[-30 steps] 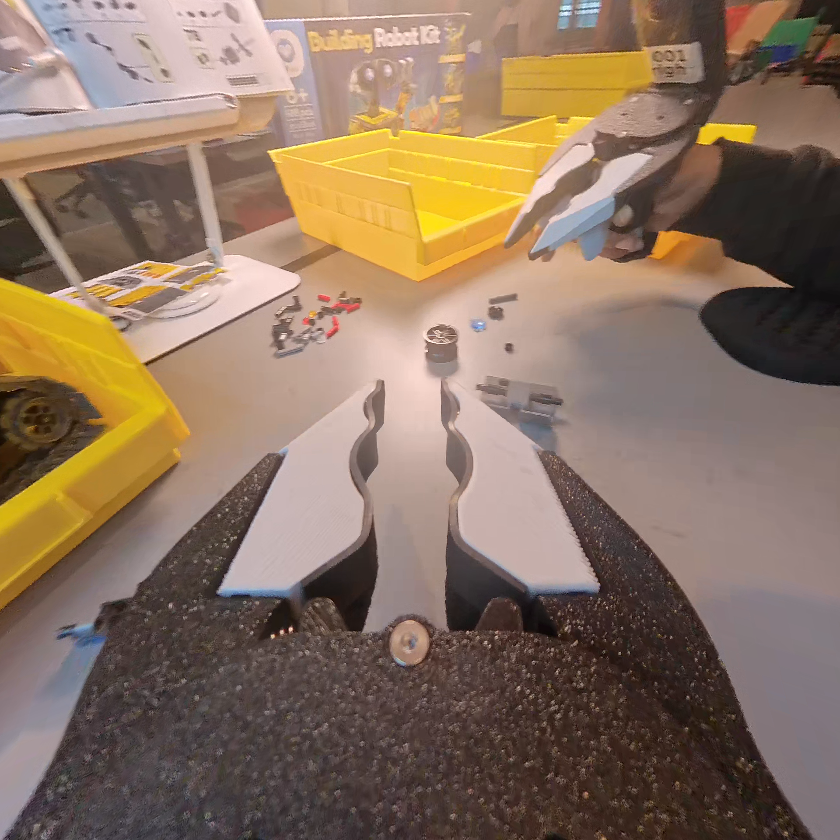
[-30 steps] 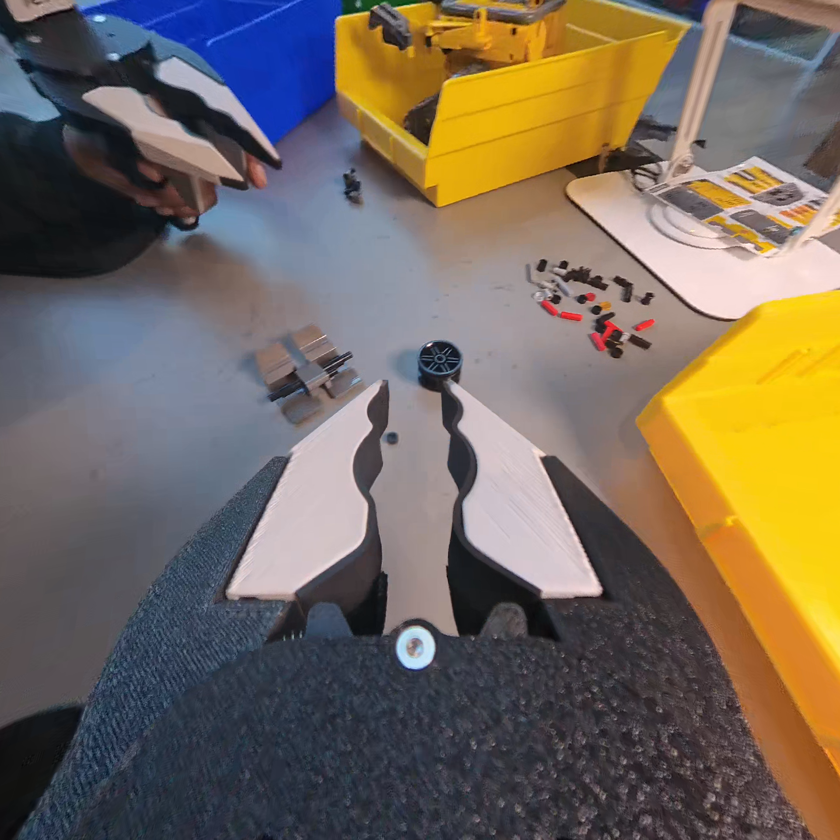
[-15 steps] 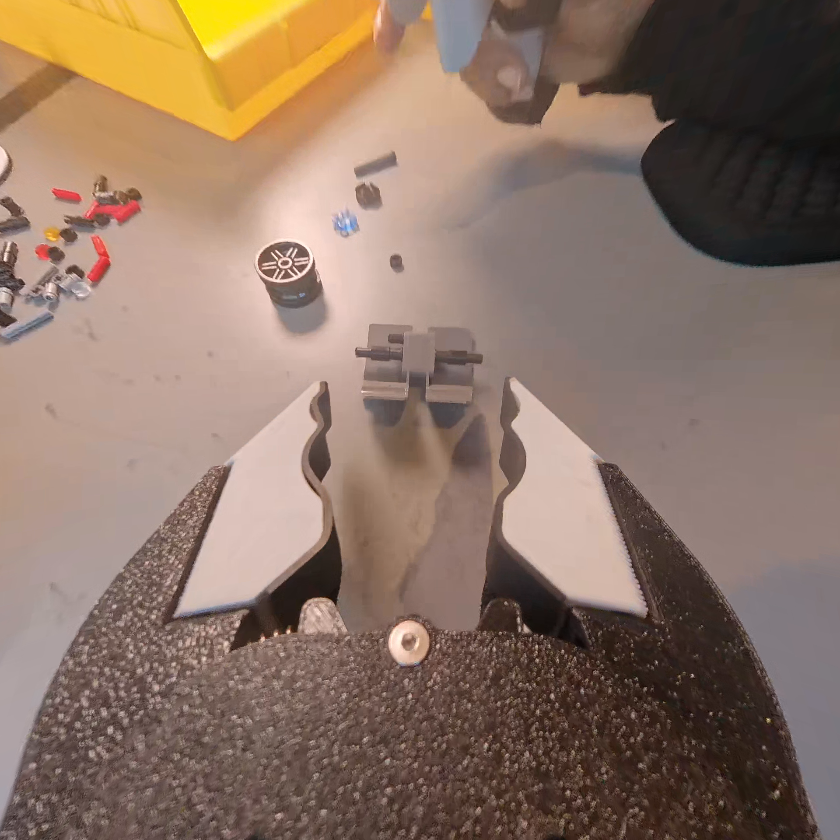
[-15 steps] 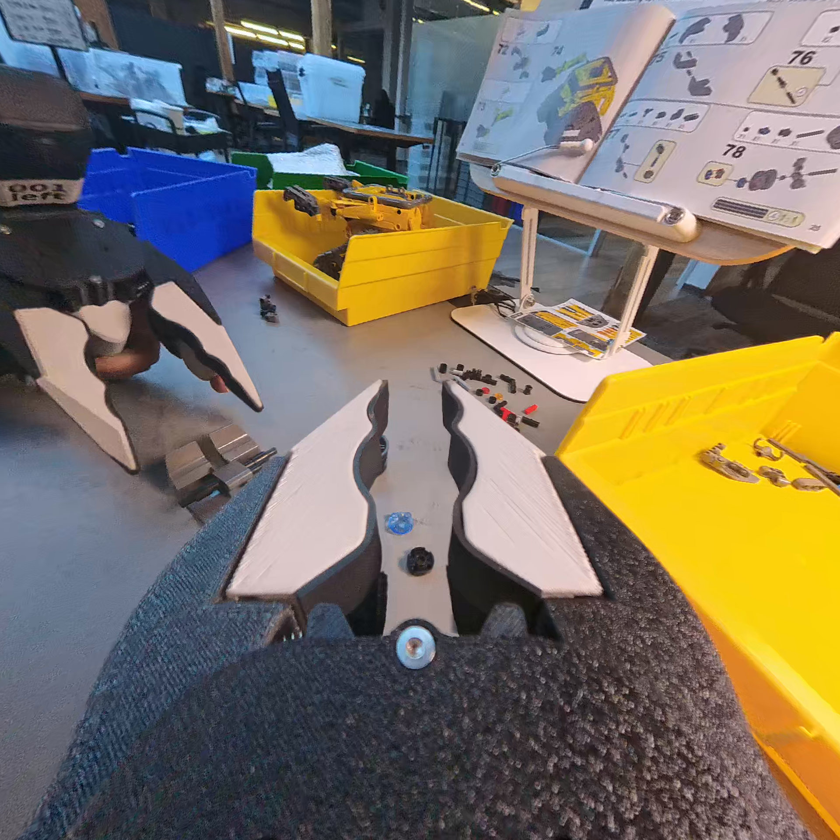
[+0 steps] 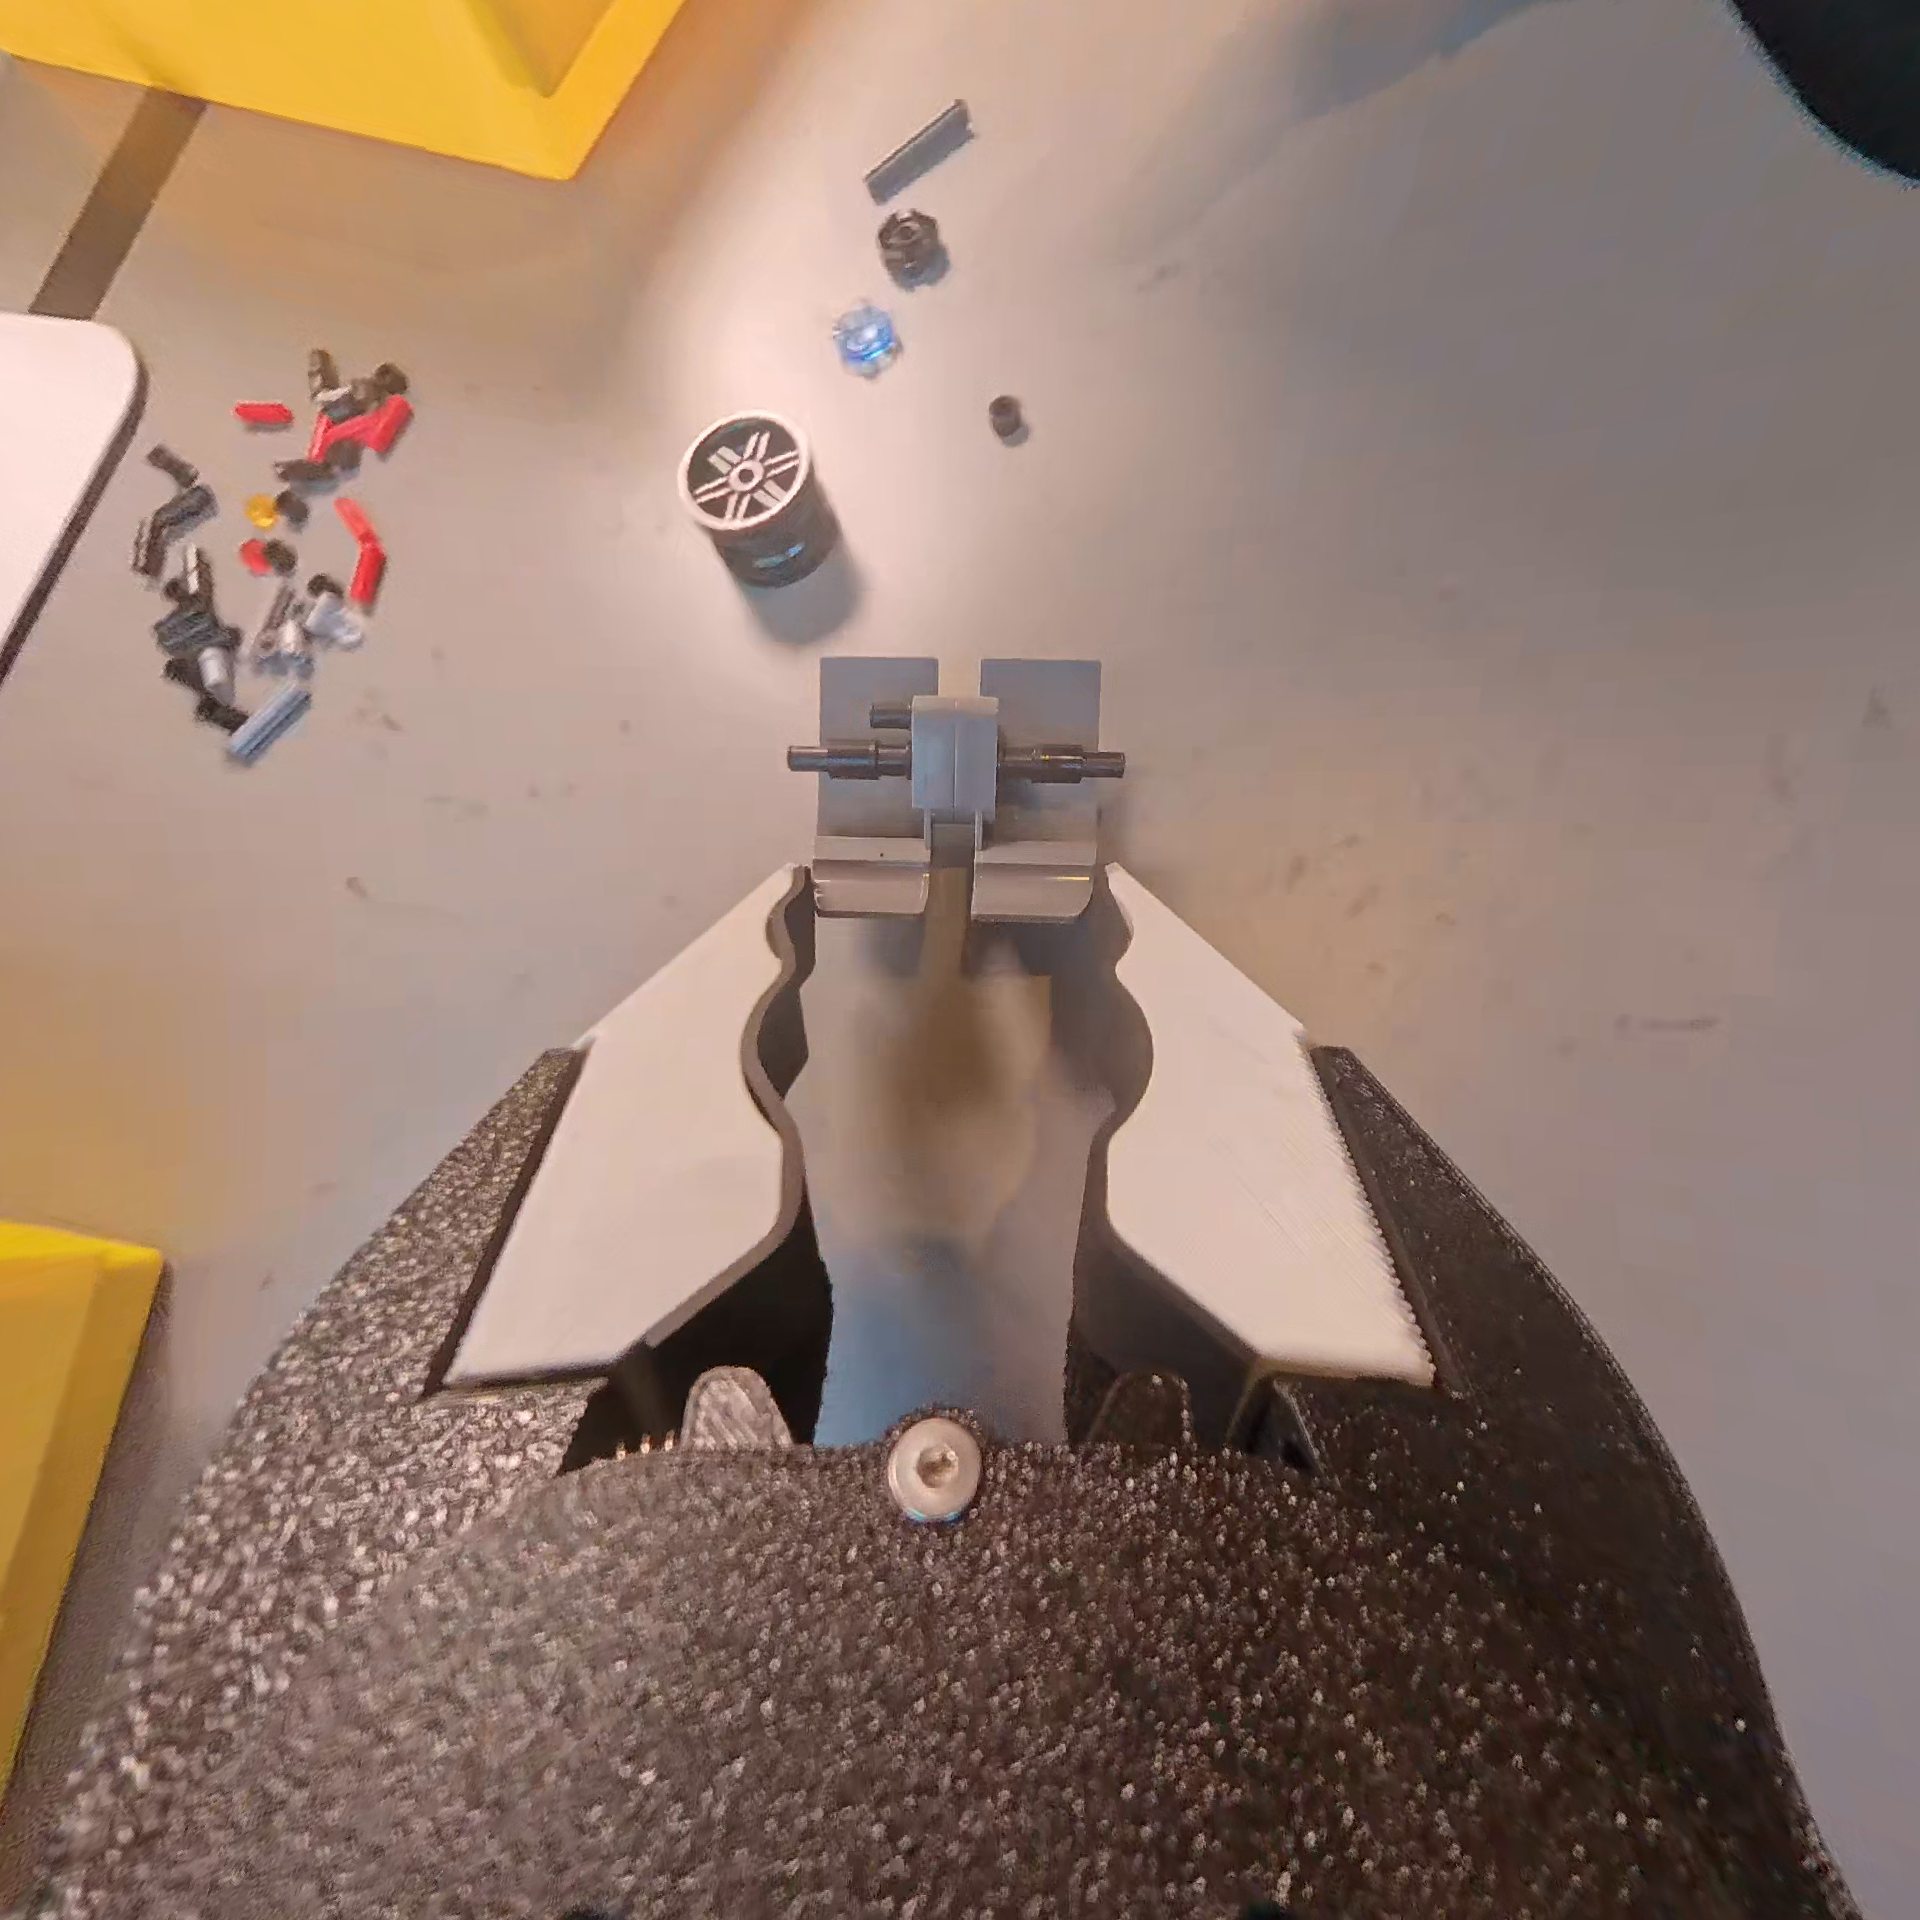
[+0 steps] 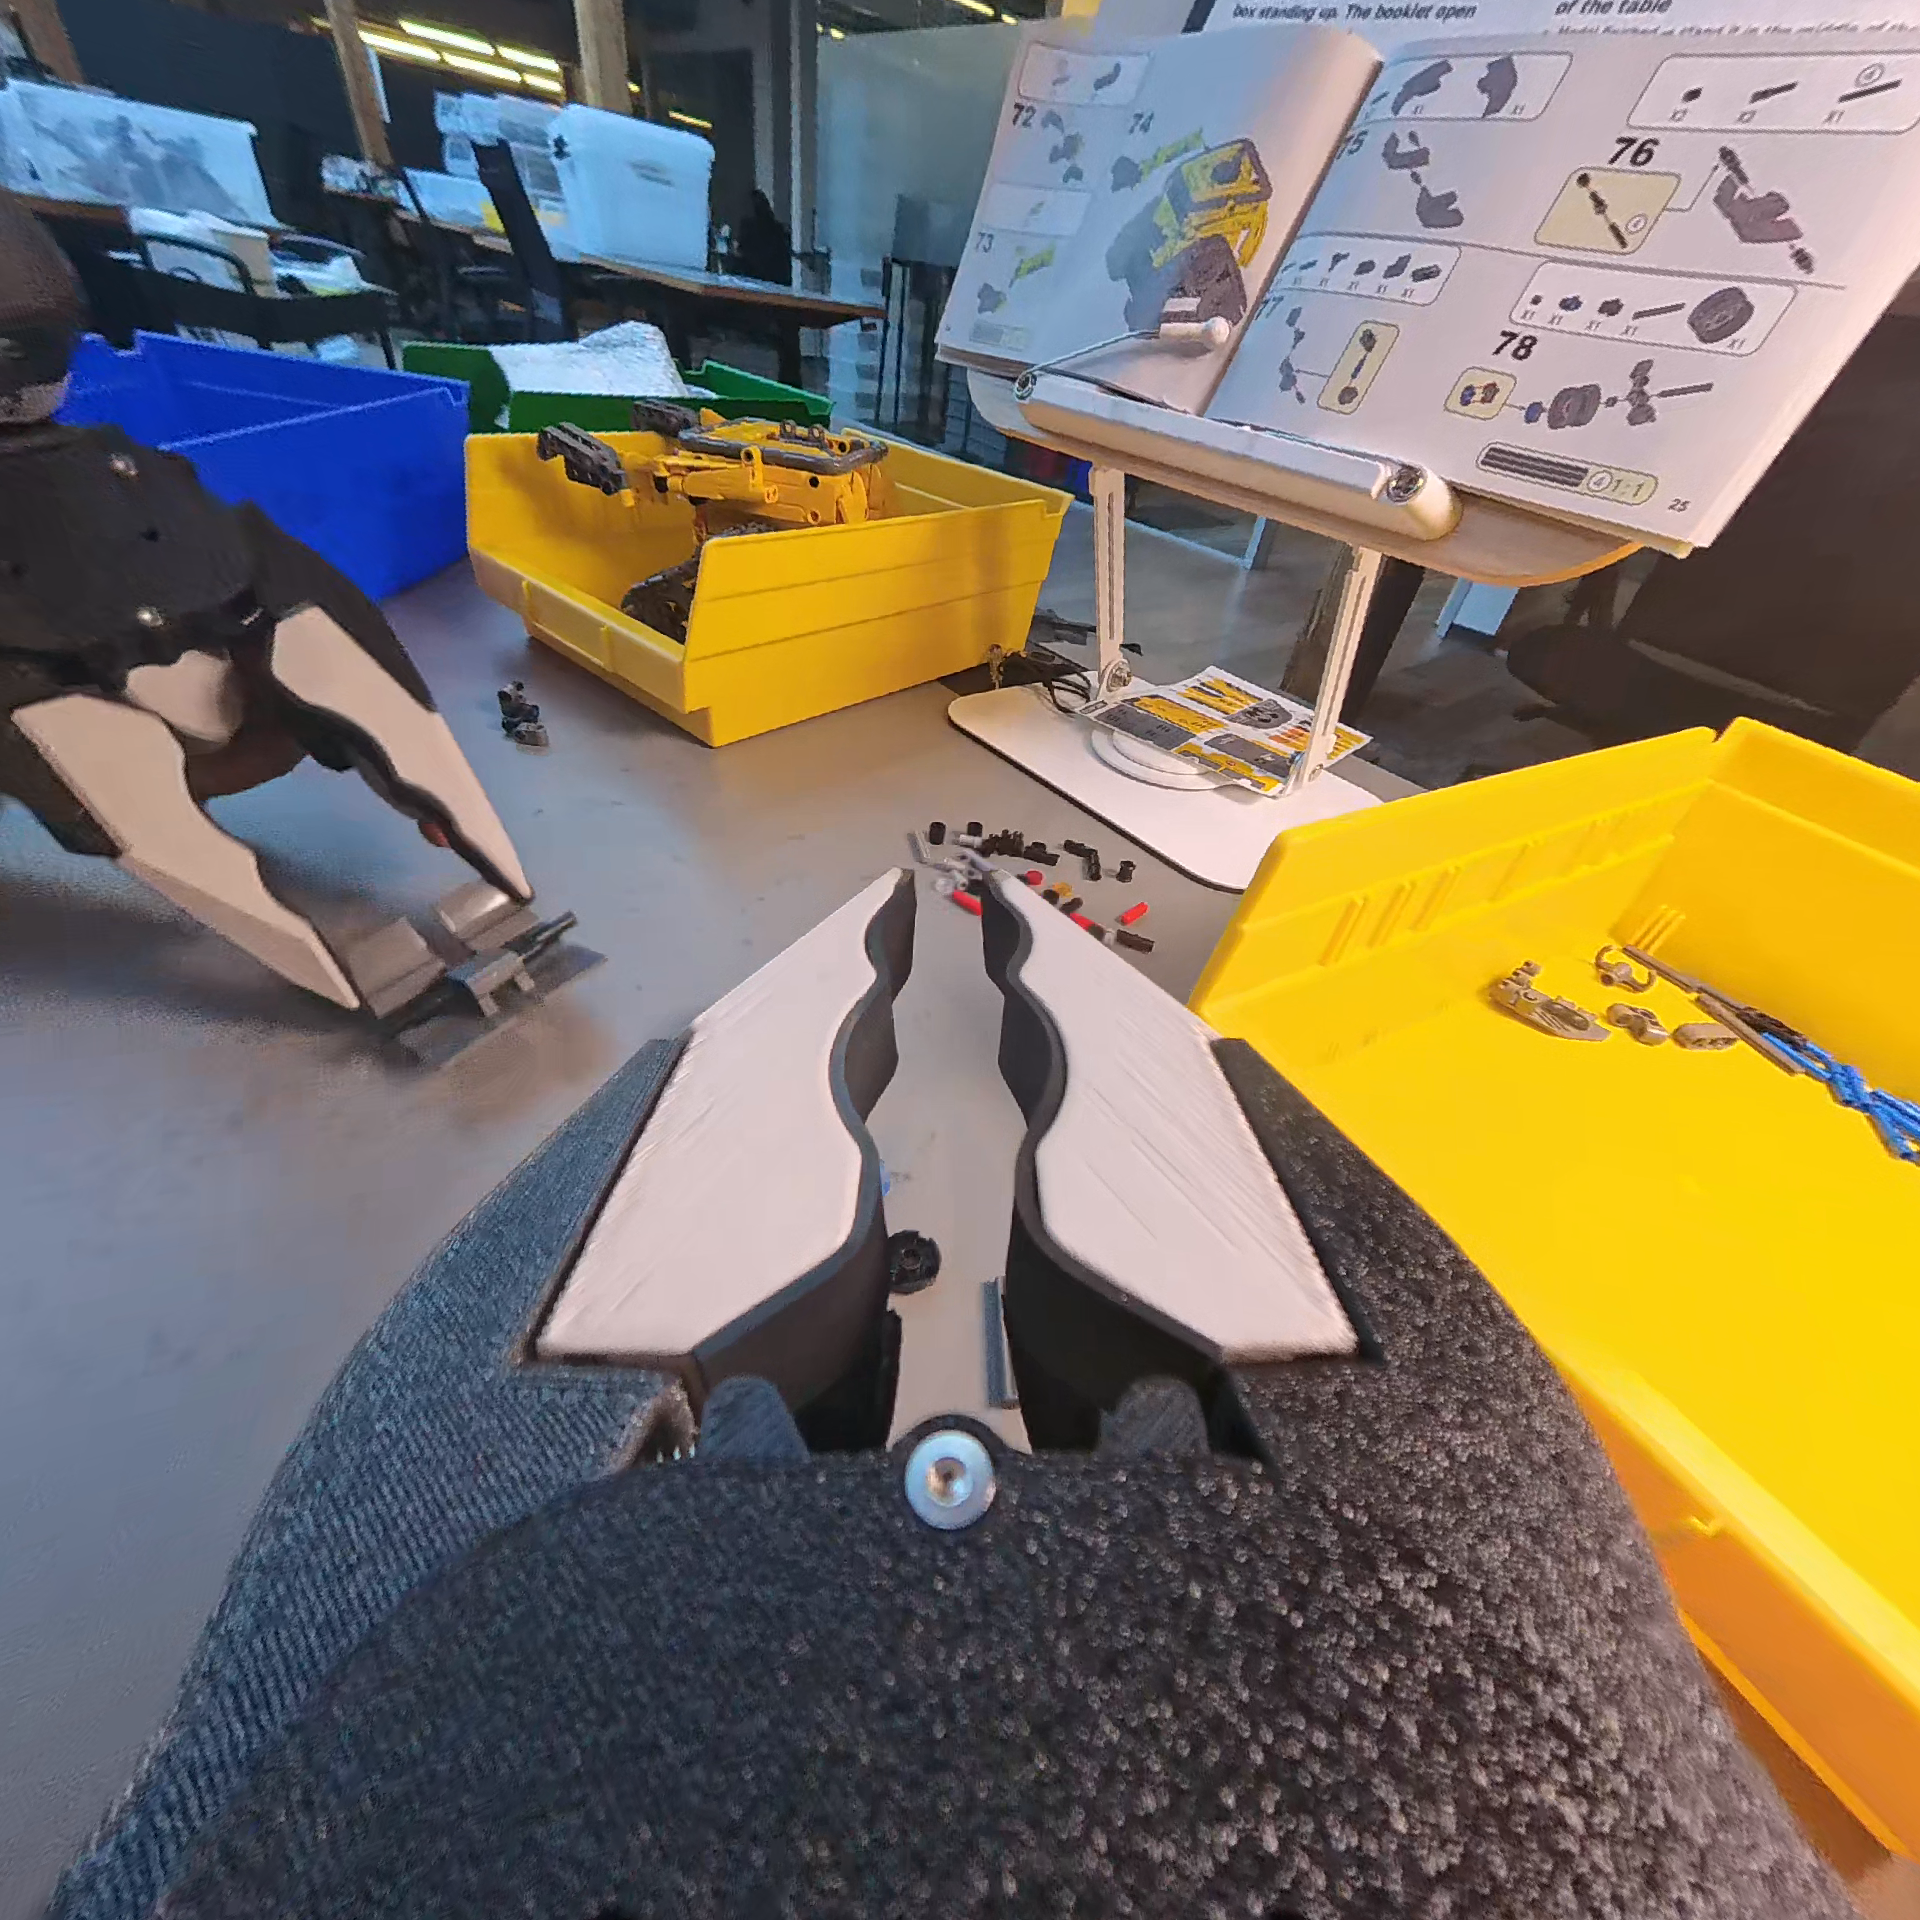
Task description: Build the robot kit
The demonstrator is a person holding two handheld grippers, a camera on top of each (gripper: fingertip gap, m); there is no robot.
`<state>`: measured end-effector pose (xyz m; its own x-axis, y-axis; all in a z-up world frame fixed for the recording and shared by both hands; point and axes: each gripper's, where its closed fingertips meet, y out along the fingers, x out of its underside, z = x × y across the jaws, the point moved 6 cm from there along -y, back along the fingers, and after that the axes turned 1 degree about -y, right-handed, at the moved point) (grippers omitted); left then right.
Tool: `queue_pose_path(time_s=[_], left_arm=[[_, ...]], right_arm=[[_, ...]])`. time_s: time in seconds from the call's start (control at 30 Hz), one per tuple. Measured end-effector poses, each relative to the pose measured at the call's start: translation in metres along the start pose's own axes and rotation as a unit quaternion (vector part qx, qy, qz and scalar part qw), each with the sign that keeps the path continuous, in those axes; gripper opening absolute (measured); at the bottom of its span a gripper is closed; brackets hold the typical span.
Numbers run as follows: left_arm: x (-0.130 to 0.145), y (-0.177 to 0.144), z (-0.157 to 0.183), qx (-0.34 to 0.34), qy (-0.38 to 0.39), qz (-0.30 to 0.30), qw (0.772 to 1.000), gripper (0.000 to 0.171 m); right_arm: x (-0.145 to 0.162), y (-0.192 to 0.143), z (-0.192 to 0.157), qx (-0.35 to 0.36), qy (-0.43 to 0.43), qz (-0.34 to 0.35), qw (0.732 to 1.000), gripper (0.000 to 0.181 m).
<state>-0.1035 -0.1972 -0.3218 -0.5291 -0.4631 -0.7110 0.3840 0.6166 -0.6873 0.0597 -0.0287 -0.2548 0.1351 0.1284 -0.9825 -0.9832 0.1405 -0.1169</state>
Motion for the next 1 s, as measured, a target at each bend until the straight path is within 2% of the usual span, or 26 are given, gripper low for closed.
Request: queue_pose_path(time_s=[0.27,0.6,0.93,1.0], left_arm=[[0.046,-0.03,-0.041,-0.057,-0.098,-0.027,0.993,0.053],[0.043,-0.022,-0.045,-0.09,-0.127,-0.009,0.988,0.053],[0.043,-0.022,-0.05,-0.095,-0.168,0.018,0.981,0.054],[0.04,-0.026,-0.051,-0.093,-0.175,0.035,0.979,0.059]], right_arm=[[0.013,0.011,-0.015,-0.03,-0.049,-0.051,0.997,0.013],[0.018,0.018,-0.031,-0.061,-0.079,-0.072,0.992,0.013],[0.028,0.024,-0.028,-0.059,-0.068,-0.083,0.992,0.014],[0.03,0.025,-0.027,-0.058,-0.063,-0.084,0.993,0.016]])
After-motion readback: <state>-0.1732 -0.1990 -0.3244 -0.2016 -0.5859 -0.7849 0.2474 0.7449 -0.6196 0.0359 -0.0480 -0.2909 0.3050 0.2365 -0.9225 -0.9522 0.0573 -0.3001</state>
